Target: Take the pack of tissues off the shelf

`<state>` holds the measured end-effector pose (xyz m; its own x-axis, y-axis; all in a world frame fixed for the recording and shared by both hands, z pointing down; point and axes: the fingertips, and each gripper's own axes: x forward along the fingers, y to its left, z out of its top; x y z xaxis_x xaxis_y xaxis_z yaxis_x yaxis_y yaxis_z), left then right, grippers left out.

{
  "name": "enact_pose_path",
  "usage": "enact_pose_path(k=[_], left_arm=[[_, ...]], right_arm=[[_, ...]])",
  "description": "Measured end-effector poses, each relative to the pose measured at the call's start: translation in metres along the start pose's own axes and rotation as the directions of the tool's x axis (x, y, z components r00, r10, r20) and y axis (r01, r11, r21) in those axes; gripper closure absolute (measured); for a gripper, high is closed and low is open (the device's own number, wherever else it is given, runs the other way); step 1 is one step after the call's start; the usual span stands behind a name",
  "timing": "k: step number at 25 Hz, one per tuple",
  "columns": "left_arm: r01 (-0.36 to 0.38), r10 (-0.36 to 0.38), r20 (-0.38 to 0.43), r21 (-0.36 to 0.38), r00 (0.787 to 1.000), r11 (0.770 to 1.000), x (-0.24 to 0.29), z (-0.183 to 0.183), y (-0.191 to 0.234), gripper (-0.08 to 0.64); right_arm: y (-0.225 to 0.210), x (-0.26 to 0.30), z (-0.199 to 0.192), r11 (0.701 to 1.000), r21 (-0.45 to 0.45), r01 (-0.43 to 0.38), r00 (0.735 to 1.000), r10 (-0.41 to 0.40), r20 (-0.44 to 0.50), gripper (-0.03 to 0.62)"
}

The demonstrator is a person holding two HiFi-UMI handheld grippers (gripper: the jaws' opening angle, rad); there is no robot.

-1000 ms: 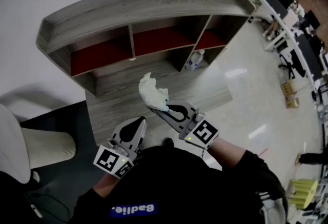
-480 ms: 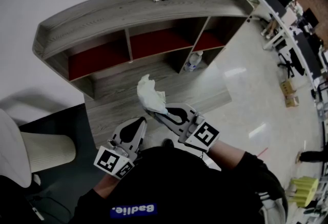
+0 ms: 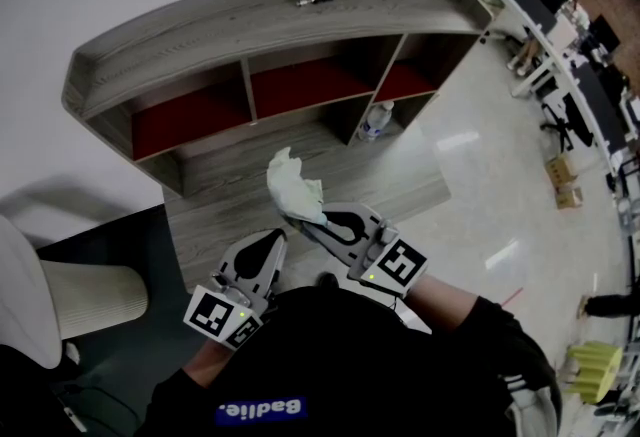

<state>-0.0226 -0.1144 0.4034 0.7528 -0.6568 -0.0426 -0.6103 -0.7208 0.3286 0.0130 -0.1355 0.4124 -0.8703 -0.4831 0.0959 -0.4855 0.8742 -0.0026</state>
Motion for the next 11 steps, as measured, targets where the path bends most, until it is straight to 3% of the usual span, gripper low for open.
enact_pose_path(k=[11], left_arm=[[0.000,0.000,0.000,0.001,1.000,1.000,-0.0007,0.0025,-0.0018,0.561]], right_arm=[[0.0007,0.0005,0.0014,1.000,-0.006,-0.002,1.000,0.002,-0.005,0.532]])
